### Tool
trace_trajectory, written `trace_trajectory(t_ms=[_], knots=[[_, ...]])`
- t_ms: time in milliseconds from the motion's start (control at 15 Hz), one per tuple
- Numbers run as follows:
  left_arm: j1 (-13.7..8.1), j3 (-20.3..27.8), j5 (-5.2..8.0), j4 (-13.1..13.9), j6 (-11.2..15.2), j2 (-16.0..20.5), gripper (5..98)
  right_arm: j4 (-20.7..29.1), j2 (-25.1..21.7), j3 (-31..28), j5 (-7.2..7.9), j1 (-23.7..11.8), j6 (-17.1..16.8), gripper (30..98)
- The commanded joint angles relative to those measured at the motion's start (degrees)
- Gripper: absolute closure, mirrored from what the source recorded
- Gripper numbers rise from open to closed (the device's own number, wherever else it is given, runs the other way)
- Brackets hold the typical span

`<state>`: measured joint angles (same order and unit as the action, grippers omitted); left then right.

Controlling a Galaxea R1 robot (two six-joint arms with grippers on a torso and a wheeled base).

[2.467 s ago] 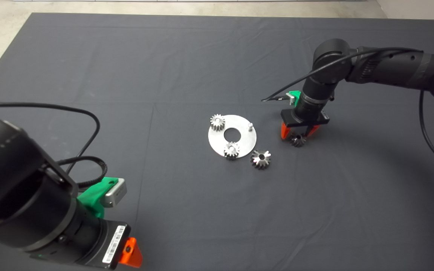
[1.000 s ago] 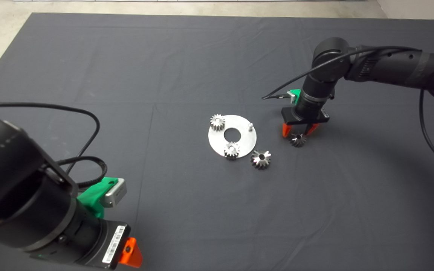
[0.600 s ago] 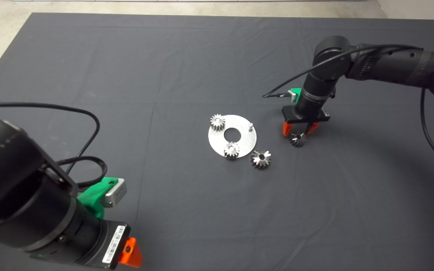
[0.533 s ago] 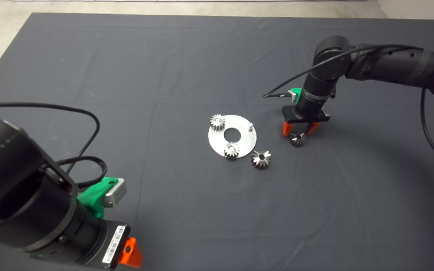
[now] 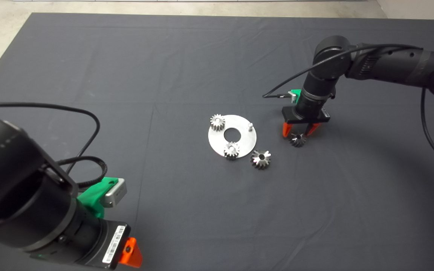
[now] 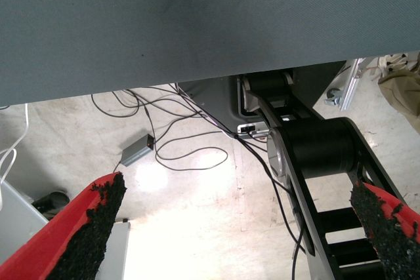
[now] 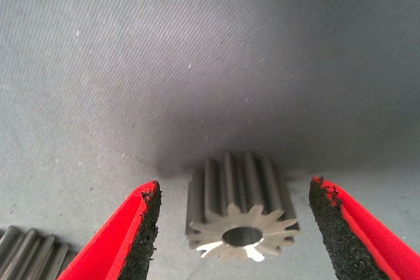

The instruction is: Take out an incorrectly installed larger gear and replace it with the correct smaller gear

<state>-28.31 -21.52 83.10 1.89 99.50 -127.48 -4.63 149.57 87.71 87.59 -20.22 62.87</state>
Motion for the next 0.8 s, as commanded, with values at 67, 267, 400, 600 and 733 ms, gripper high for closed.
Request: trace_trajectory(t_ms=[67,267,400,600,733], knots=[[-0.6,-0.1,0.30,-0.3,-0.3,0.0,15.3,3.7,0.2,0.0,7.41,-1.7,0.1,68.0],[-0.6,-0.1,0.30,-0.3,-0.3,0.0,15.3,3.7,0.2,-0.2,7.41,-1.7,0.1,68.0],[-0.6,0.0,0.30,-0.3,-0.3,0.1,15.3,3.7,0.0,-0.3,7.41,-1.7,0.1,68.0],[-0.6,0.0,0.30,-0.4,-0.3,0.2,15.3,3.7,-0.1,-0.3,7.41,-1.7,0.1,68.0],[-0.6,0.0,0.30,-0.3,-0.3,0.2,15.3,3.7,-0.1,-0.3,7.41,-1.7,0.1,68.0]])
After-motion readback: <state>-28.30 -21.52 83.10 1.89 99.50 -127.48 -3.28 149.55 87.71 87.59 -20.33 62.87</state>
